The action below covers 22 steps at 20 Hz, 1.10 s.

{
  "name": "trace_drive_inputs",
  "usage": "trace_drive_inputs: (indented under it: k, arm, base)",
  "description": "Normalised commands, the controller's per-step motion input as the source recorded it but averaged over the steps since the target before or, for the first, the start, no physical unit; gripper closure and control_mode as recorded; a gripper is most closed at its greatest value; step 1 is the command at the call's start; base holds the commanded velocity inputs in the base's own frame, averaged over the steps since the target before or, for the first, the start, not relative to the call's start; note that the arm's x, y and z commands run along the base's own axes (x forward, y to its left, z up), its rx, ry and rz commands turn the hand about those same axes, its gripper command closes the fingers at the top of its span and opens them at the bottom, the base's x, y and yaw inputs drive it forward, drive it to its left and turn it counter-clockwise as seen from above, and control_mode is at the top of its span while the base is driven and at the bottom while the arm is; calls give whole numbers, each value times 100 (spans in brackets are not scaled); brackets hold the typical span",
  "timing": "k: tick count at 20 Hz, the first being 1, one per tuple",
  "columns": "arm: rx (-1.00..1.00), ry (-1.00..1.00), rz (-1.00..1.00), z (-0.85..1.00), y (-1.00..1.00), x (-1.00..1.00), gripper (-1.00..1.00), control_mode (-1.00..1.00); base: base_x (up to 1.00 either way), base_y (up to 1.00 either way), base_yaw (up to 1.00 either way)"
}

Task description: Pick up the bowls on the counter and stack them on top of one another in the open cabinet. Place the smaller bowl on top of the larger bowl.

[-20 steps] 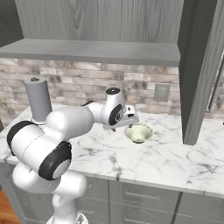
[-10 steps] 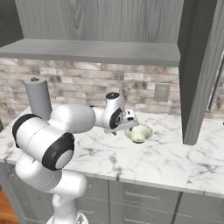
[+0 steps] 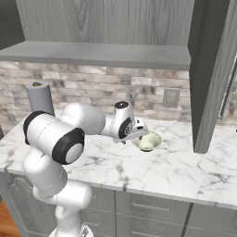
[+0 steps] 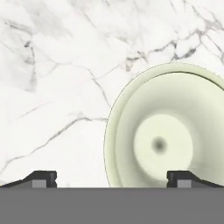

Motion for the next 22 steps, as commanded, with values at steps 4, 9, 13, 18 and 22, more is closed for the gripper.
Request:
trace_drive_inputs:
  k: [4, 9, 13, 18, 22]
  arm:
    - [0, 0, 0, -13, -16, 26, -100, -100]
    - [0, 0, 0, -17, -10, 24, -100, -100]
    - [0, 0, 0, -22, -7, 14, -100, -100]
    - [0, 0, 0, -29, -4, 8, -100, -100]
    - [0, 0, 0, -19, -6, 8, -100, -100]
  base:
    - [0, 0, 0]
    - [0, 0, 0]
    - [0, 0, 0]
    - [0, 0, 0]
    - [0, 0, 0]
